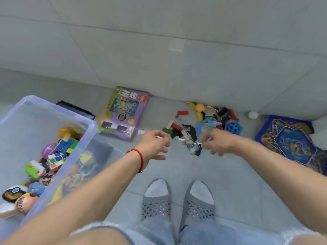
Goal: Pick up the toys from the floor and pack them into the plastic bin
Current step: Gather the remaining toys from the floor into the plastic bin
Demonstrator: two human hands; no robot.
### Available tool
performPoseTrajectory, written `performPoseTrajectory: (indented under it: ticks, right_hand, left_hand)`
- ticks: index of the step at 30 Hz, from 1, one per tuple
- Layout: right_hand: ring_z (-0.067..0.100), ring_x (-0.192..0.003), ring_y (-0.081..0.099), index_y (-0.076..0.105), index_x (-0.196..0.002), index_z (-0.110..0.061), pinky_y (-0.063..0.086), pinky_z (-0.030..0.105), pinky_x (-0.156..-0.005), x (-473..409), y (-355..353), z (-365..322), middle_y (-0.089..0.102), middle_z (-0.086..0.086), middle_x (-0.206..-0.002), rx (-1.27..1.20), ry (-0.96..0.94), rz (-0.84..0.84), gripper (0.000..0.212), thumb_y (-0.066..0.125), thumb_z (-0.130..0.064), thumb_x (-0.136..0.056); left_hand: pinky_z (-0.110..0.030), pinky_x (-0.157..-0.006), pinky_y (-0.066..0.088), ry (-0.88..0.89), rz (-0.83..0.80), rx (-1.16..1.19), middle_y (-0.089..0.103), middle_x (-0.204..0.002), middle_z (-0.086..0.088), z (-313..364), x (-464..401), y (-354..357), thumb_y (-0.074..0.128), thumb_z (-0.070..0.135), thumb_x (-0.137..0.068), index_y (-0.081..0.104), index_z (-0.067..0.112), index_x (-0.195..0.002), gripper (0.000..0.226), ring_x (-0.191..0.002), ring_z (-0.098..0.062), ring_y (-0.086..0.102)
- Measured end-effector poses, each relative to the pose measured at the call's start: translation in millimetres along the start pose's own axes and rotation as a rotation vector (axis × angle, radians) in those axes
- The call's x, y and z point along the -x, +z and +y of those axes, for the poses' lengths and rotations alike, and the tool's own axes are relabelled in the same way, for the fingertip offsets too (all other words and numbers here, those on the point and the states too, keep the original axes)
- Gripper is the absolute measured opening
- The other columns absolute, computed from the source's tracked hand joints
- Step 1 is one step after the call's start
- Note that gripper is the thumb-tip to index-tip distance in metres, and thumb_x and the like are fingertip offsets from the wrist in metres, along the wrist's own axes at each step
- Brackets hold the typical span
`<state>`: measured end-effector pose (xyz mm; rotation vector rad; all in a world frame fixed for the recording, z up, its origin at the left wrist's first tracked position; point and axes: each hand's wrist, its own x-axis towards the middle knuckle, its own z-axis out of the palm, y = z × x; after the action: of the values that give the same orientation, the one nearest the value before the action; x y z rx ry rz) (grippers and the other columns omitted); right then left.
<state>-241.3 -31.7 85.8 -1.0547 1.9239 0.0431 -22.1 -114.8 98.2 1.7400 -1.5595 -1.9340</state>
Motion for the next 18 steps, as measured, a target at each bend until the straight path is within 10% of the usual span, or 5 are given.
performPoseTrajectory:
  ticks: [9,18]
  right_hand:
    - [0.031,-0.114,0.051,0.049,-0.134,-0.016,0.05,0.044,-0.084,-116,55,15,0.052,0.009,-0.124,0.298,-0.277,0.406,0.05,0.064,-0.035,-0.09]
    - [0.031,-0.109,0.054,0.053,-0.133,-0.011,0.044,0.041,-0.087,-171,87,3,0.059,0.008,-0.127,0.412,-0.535,0.533,0.062,0.066,-0.044,-0.082]
  left_hand:
    - [-0.032,-0.085,0.054,0.257,0.21,-0.542,0.058,-0.115,0.0,-50,-143,23,0.072,0.015,-0.077,0.058,0.023,-0.114,0.041,-0.099,-0.019,0.06]
    - [-0.034,-0.096,0.049,0.528,0.282,-0.597,0.052,-0.128,-0.001,-87,-179,25,0.063,0.014,-0.069,0.057,0.02,-0.125,0.056,-0.112,-0.021,0.055]
